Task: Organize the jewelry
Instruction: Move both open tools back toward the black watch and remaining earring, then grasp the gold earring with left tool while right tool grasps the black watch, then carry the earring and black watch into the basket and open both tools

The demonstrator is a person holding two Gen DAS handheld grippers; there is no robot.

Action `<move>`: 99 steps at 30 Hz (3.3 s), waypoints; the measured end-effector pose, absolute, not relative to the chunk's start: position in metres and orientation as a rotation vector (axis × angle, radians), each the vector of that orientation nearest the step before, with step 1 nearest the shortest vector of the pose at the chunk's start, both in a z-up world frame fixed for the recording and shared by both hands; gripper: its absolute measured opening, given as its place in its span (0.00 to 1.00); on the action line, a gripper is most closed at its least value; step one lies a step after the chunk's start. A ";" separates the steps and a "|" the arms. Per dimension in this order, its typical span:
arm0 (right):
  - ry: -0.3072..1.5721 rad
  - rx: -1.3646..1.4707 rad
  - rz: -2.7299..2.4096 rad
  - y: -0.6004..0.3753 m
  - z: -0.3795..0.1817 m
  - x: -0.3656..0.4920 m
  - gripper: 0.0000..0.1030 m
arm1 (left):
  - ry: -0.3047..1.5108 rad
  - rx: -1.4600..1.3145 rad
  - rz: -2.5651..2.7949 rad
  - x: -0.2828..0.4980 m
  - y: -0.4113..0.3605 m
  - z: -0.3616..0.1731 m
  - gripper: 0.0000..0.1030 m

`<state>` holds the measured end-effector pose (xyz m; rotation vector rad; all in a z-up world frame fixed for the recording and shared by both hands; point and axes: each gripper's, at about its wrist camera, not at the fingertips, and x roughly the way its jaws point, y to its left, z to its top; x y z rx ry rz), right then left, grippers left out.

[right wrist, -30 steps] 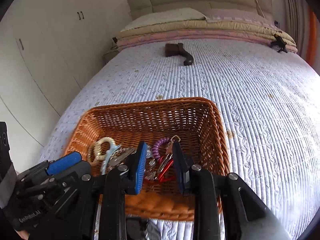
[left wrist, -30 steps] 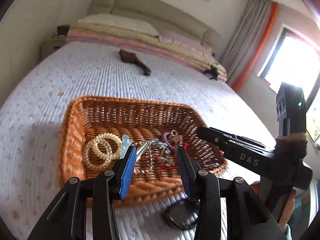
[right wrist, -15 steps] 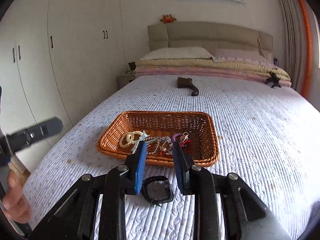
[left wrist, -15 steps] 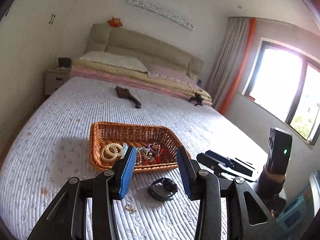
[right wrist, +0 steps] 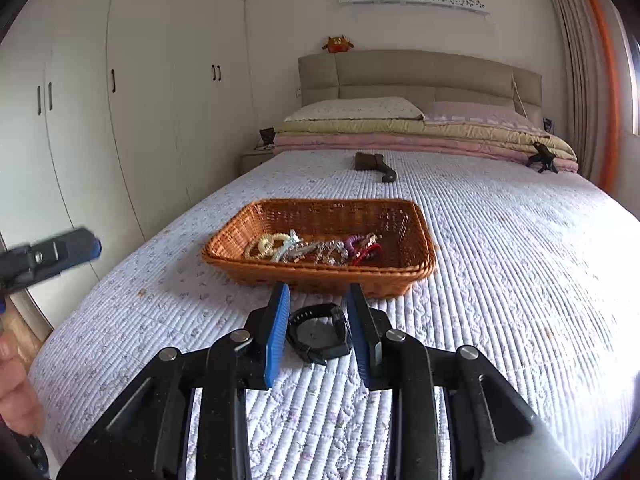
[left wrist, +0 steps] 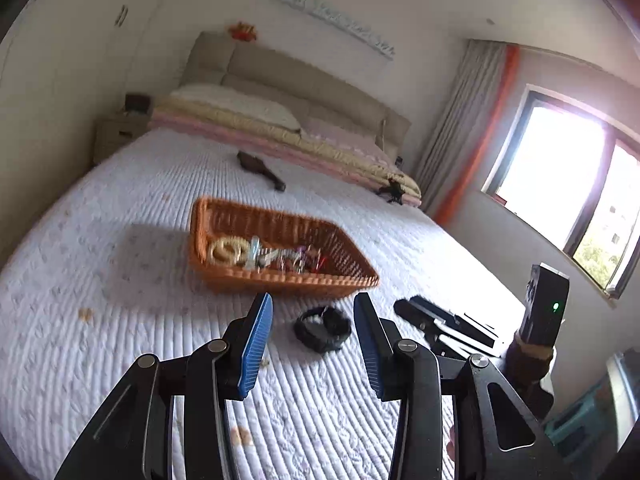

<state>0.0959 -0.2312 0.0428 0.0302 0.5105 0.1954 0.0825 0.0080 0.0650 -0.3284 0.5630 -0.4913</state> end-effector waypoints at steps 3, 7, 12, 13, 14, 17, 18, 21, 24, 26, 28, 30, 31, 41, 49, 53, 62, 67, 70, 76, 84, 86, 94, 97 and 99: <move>0.558 0.043 0.184 -0.237 0.027 0.108 0.31 | 0.642 -0.328 -0.460 0.097 0.003 0.037 0.42; 0.632 0.081 0.183 -0.245 0.005 0.124 0.31 | 0.733 -0.299 -0.436 0.117 -0.009 0.004 0.42; 0.703 0.089 0.193 -0.243 -0.011 0.145 0.31 | 0.879 -0.242 -0.409 0.144 -0.029 -0.030 0.42; 0.713 0.090 0.192 -0.242 -0.013 0.150 0.31 | 0.895 -0.231 -0.407 0.147 -0.032 -0.034 0.42; 0.719 0.097 0.194 -0.243 -0.014 0.154 0.31 | 0.910 -0.224 -0.404 0.150 -0.034 -0.037 0.42; 0.729 0.118 0.199 -0.244 -0.017 0.165 0.31 | 0.911 -0.202 -0.388 0.152 -0.038 -0.041 0.41; 0.731 0.121 0.198 -0.243 -0.017 0.168 0.31 | 0.909 -0.197 -0.387 0.153 -0.039 -0.041 0.41; 0.742 0.128 0.200 -0.242 -0.019 0.175 0.31 | 0.906 -0.168 -0.379 0.157 -0.048 -0.043 0.41; 0.762 0.114 0.196 -0.239 -0.025 0.179 0.31 | 0.899 -0.143 -0.364 0.162 -0.054 -0.044 0.41; 0.777 0.107 0.195 -0.237 -0.027 0.182 0.31 | 0.898 -0.128 -0.355 0.164 -0.056 -0.044 0.41; 0.785 0.103 0.198 -0.236 -0.029 0.184 0.31 | 0.896 -0.110 -0.351 0.167 -0.059 -0.045 0.40; 0.795 0.094 0.193 -0.235 -0.031 0.186 0.31 | 0.892 -0.092 -0.341 0.170 -0.061 -0.047 0.33; 0.800 0.089 0.194 -0.233 -0.032 0.187 0.31 | 0.892 -0.084 -0.338 0.170 -0.062 -0.047 0.32; 0.827 0.055 0.185 -0.226 -0.039 0.192 0.31 | 0.874 -0.068 -0.339 0.161 -0.062 -0.049 0.27; 0.852 0.047 0.166 -0.225 -0.044 0.198 0.28 | 0.882 -0.076 -0.343 0.165 -0.059 -0.049 0.24; 0.845 0.064 0.168 -0.229 -0.044 0.196 0.23 | 0.885 -0.070 -0.345 0.169 -0.062 -0.048 0.24; 0.824 0.057 0.168 -0.228 -0.043 0.190 0.22 | 0.874 -0.032 -0.333 0.170 -0.072 -0.048 0.18; 0.815 0.065 0.166 -0.230 -0.042 0.186 0.21 | 0.857 -0.012 -0.354 0.164 -0.077 -0.047 0.09; 0.809 0.067 0.168 -0.231 -0.041 0.184 0.21 | 0.850 0.000 -0.356 0.161 -0.079 -0.046 0.09; 0.794 0.081 0.174 -0.235 -0.039 0.181 0.21 | 0.822 -0.008 -0.363 0.154 -0.078 -0.042 0.09; 0.770 0.079 0.182 -0.236 -0.034 0.174 0.21 | 0.777 -0.009 -0.383 0.140 -0.074 -0.032 0.09; 0.767 0.085 0.186 -0.237 -0.033 0.174 0.21 | 0.770 -0.034 -0.409 0.137 -0.070 -0.029 0.09; 0.750 0.105 0.197 -0.241 -0.031 0.170 0.21 | 0.780 -0.226 -0.527 0.141 -0.033 -0.018 0.09; 0.742 0.104 0.196 -0.242 -0.029 0.168 0.21 | 0.783 -0.294 -0.556 0.143 -0.019 -0.017 0.09; 0.735 0.094 0.192 -0.241 -0.027 0.165 0.21 | 0.785 -0.329 -0.565 0.144 -0.013 -0.016 0.09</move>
